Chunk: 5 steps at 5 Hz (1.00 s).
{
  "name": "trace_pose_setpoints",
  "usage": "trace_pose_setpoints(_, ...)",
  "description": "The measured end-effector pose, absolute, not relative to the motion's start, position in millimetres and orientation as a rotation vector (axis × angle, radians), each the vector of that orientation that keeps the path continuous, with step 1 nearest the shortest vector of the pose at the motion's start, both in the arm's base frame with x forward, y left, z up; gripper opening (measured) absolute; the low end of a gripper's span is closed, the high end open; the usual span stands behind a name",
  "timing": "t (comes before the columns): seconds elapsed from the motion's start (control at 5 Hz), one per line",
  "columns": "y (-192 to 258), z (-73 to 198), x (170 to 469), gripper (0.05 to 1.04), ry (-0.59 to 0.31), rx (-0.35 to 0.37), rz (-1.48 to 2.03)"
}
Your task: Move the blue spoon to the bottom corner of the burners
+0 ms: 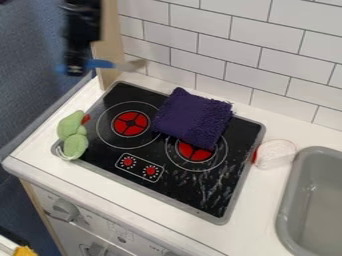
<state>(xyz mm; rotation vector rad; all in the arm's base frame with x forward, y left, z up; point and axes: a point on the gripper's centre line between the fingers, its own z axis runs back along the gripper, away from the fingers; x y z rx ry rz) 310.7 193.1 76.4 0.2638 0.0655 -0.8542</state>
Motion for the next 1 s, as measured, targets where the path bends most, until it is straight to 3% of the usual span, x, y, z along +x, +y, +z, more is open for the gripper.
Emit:
trace_pose_setpoints(0.4, 245, 80, 249, 0.417, 0.172, 0.243, -0.693)
trace_pose_setpoints(1.0, 231, 46, 225, 0.417, 0.308, 0.192, -0.812)
